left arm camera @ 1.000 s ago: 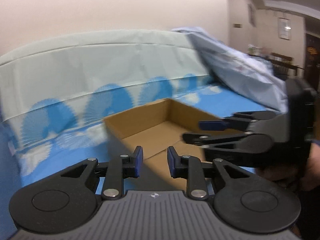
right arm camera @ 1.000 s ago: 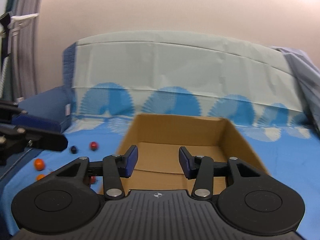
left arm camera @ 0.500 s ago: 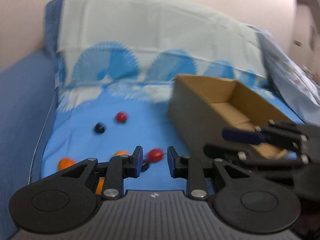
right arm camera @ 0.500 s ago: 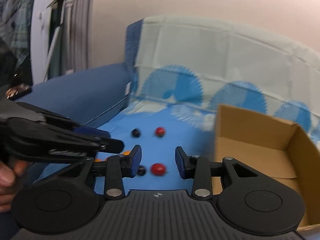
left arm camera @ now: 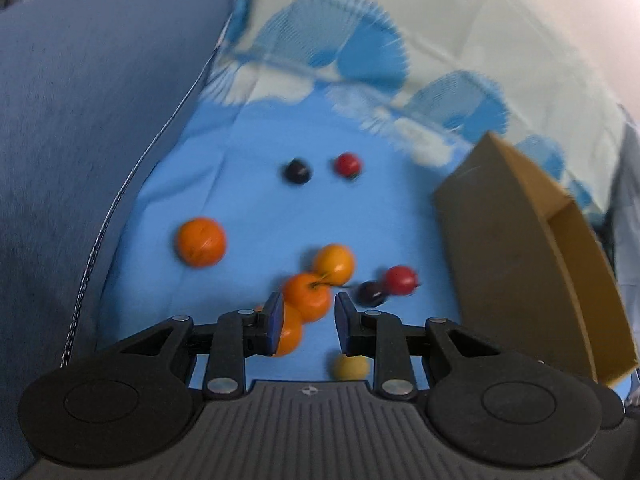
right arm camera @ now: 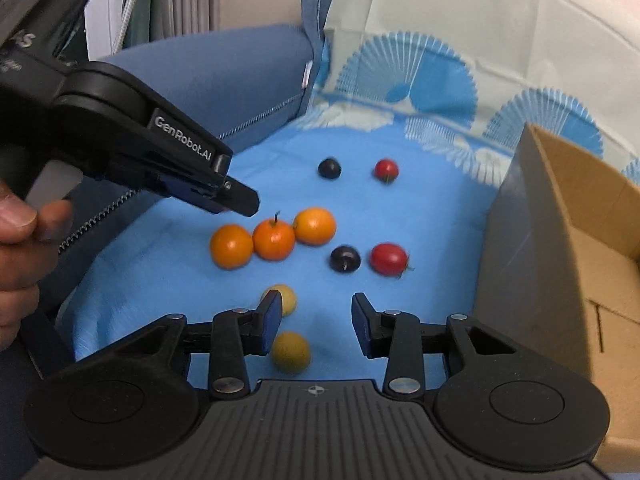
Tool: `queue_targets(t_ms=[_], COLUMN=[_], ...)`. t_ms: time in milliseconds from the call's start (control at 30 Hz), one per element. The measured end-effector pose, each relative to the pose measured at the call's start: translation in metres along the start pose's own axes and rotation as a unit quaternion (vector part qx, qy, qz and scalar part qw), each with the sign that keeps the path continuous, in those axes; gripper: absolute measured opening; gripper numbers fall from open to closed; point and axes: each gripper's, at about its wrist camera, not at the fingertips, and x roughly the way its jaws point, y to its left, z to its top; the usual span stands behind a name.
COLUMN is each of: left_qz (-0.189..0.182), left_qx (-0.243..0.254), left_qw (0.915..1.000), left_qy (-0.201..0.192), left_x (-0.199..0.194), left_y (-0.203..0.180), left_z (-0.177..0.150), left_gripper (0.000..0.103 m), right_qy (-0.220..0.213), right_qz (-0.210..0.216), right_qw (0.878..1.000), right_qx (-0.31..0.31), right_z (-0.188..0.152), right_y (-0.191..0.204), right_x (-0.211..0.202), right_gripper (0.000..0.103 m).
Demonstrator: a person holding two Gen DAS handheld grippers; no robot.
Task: Organize fruits
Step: 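Grasp a yellow-green fruit with the right gripper while the left gripper grasps a mandarin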
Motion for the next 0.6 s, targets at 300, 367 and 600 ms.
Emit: queue_targets(t_ms=[300, 367, 600], left_qz=[0.06, 0.071, 0.103], left_qx=[0.031, 0.041, 0.069], left_qw=[0.9973, 0.9961, 0.991], left_qy=[0.031, 0.033, 0.05], left_x=[0.018, 0.02, 0.033], left_y=[-0.007, -0.01, -0.019], left_z=[-0.002, -0.002, -0.006], left_gripper=[0.053, 0.053, 0.053], right_qy=[0.06, 0.061, 0.08], right_qz=[0.003, 0.006, 0.017], right_qw=[0.998, 0.998, 0.996], right_qx=[-0.013, -0.013, -0.033], right_z=[-0.008, -0.009, -0.015], right_y=[0.002, 0.003, 0.012], right_x=[0.026, 0.03, 0.037], right_gripper=[0.05, 0.054, 0.044])
